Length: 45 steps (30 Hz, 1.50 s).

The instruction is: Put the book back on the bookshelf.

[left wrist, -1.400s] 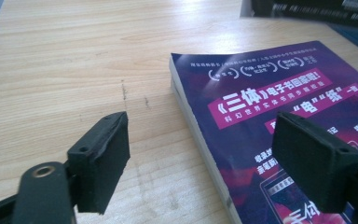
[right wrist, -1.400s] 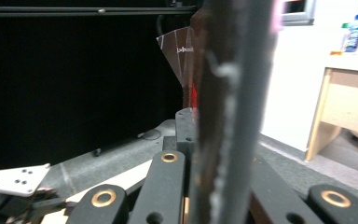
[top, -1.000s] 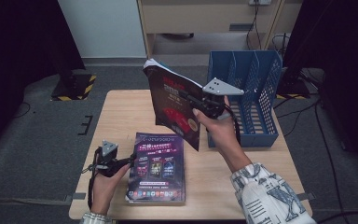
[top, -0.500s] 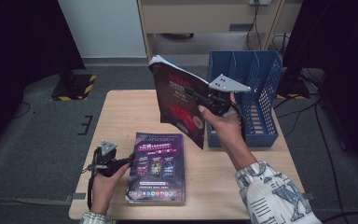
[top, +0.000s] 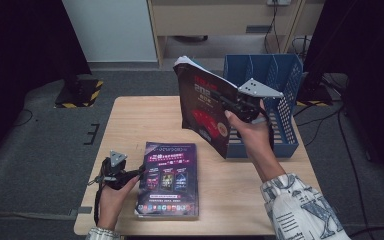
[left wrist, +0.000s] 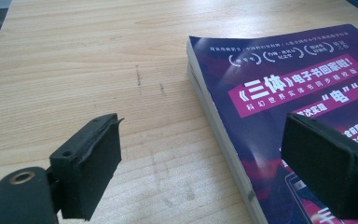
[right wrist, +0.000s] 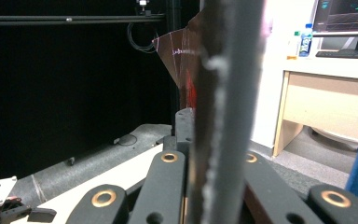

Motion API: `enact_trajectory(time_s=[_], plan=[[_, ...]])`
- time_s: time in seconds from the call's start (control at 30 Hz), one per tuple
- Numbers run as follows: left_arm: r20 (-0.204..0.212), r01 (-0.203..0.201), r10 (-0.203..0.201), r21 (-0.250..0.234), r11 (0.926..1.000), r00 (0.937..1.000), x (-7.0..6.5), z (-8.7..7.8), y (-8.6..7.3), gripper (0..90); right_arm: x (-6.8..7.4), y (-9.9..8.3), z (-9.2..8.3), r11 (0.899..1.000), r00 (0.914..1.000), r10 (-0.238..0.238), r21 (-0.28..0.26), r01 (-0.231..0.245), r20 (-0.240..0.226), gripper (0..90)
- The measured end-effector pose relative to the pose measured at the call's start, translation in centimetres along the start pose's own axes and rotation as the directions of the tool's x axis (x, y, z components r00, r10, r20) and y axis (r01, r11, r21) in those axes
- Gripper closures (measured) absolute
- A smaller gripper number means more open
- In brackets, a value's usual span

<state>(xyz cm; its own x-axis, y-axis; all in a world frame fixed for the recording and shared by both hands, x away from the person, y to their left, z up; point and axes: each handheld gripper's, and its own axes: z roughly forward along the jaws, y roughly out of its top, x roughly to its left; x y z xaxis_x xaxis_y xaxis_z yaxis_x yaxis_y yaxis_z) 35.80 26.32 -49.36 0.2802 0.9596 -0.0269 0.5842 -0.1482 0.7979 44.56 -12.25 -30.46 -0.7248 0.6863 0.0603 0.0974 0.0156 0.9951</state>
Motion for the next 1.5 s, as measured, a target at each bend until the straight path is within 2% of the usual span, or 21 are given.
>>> enact_trajectory(time_s=[0.4,0.5,0.73,1.0,1.5], plan=[[-0.007,-0.013,0.014,0.01,0.9999,0.9999,-0.2,0.2,0.0,11.6,-0.7,0.3,-1.7,1.0,0.9999,0.011,-0.014,-0.011,0.008,87.0],[0.002,0.002,-0.002,0.016,0.9999,1.0,-0.2,0.3,-0.1,11.7,-0.8,0.4,-2.0,1.0,0.9999,0.013,-0.019,-0.013,0.008,87.0],[-0.025,-0.018,0.019,0.036,0.9992,0.9995,-0.2,0.4,-0.2,12.1,-1.0,0.4,-2.8,1.0,0.9996,0.022,-0.021,-0.022,0.017,87.0],[-0.028,-0.013,0.014,0.036,0.9993,0.9995,-0.2,0.4,-0.2,12.1,-1.3,0.8,-4.5,0.999,0.9993,0.031,-0.039,-0.03,0.023,87.0],[-0.029,-0.021,0.023,0.042,0.9989,0.9993,-0.3,0.6,-0.2,12.4,-3.4,1.9,-7.0,0.999,0.9962,0.04,-0.039,-0.037,0.077,87.0]])
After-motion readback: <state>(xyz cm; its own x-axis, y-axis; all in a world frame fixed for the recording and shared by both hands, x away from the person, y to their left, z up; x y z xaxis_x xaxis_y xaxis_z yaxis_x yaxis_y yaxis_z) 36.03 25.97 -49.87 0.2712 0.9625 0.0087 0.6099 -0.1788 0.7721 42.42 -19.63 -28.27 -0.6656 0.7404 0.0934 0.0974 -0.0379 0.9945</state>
